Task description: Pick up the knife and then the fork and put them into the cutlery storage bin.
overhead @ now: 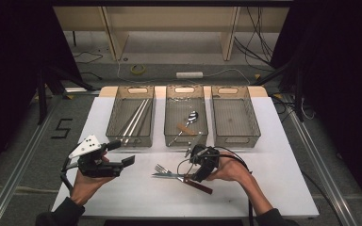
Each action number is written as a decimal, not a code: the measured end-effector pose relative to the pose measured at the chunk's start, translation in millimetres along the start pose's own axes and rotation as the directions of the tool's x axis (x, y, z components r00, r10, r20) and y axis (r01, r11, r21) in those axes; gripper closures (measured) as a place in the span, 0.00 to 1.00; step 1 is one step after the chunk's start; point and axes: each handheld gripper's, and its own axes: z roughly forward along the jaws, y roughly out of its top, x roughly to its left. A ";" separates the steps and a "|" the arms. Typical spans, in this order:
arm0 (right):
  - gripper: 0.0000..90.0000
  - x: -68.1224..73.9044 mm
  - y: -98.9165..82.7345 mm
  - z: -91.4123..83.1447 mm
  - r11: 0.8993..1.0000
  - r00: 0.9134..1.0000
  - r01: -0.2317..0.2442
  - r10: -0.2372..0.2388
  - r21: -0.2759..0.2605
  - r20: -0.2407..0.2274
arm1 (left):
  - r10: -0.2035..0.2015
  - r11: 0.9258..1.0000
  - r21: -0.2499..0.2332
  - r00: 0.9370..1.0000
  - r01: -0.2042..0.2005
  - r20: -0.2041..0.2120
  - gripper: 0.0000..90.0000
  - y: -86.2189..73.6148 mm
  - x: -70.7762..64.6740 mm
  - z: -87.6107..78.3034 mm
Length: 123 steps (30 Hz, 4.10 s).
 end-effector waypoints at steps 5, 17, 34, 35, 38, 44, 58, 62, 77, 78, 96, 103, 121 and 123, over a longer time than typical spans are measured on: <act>0.55 0.7 0.3 7.0 1.000 1.000 0.003 -0.003 0.022 -0.004 | -0.001 1.000 -0.002 1.000 0.001 -0.001 0.18 0.0 -0.1 -0.5; 0.70 2.2 0.0 16.2 0.995 0.998 0.055 -0.053 0.079 -0.020 | 0.002 1.000 -0.002 1.000 -0.002 -0.001 0.18 0.1 0.0 -0.8; 0.80 8.8 4.6 20.3 0.989 0.995 0.103 -0.103 0.108 -0.013 | 0.003 1.000 -0.002 1.000 -0.003 -0.001 0.18 0.2 -0.2 -1.0; 0.80 9.0 4.6 20.4 0.989 0.995 0.103 -0.103 0.107 -0.012 | 0.004 1.000 -0.001 1.000 -0.004 0.000 0.18 0.2 -0.2 -1.0; 0.81 9.6 4.9 20.6 0.988 0.994 0.111 -0.110 0.108 -0.010 | 0.005 1.000 0.000 1.000 -0.005 0.000 0.18 0.2 -0.4 -0.9; 0.83 11.1 5.4 21.0 0.985 0.990 0.137 -0.137 0.106 -0.006 | 0.003 1.000 -0.002 1.000 -0.003 -0.001 0.18 0.2 -0.7 -0.5; 0.86 13.4 5.2 18.9 0.977 0.982 0.189 -0.190 0.099 0.005 | 0.008 1.000 -0.001 1.000 -0.008 -0.001 0.18 0.3 -0.6 -1.0; 0.86 12.5 4.3 13.4 0.981 0.984 0.176 -0.176 0.078 -0.004 | 0.007 1.000 0.000 1.000 -0.007 -0.001 0.18 0.3 -0.5 -1.0; 0.86 2.8 -1.0 -7.9 0.997 0.997 0.078 -0.078 -0.023 0.010 | 0.003 1.000 -0.008 1.000 -0.003 -0.002 0.18 0.3 -0.3 -1.6; 0.86 1.3 -1.9 -10.1 0.997 0.998 0.069 -0.069 -0.028 0.010 | 0.003 1.000 -0.008 1.000 -0.003 -0.002 0.18 0.3 -0.2 -1.7; 0.86 -18.6 -15.3 -39.2 0.992 0.998 -0.020 0.027 -0.128 0.052 | -0.015 1.000 -0.022 1.000 0.015 -0.002 0.18 0.3 1.5 -3.1; 0.86 -27.8 -18.2 -49.5 0.987 0.995 -0.045 0.057 -0.154 0.078 | -0.017 0.999 -0.027 1.000 0.017 -0.003 0.18 0.4 1.6 -3.4; 0.86 -70.2 -22.9 -86.8 0.961 0.969 -0.151 0.191 -0.233 0.158 | -0.017 0.999 -0.028 1.000 0.017 -0.007 0.18 0.0 1.8 -4.4; 0.86 -76.1 -23.7 -91.3 0.956 0.965 -0.161 0.205 -0.245 0.164 | -0.019 0.999 -0.029 1.000 0.019 -0.008 0.18 -0.1 2.1 -4.5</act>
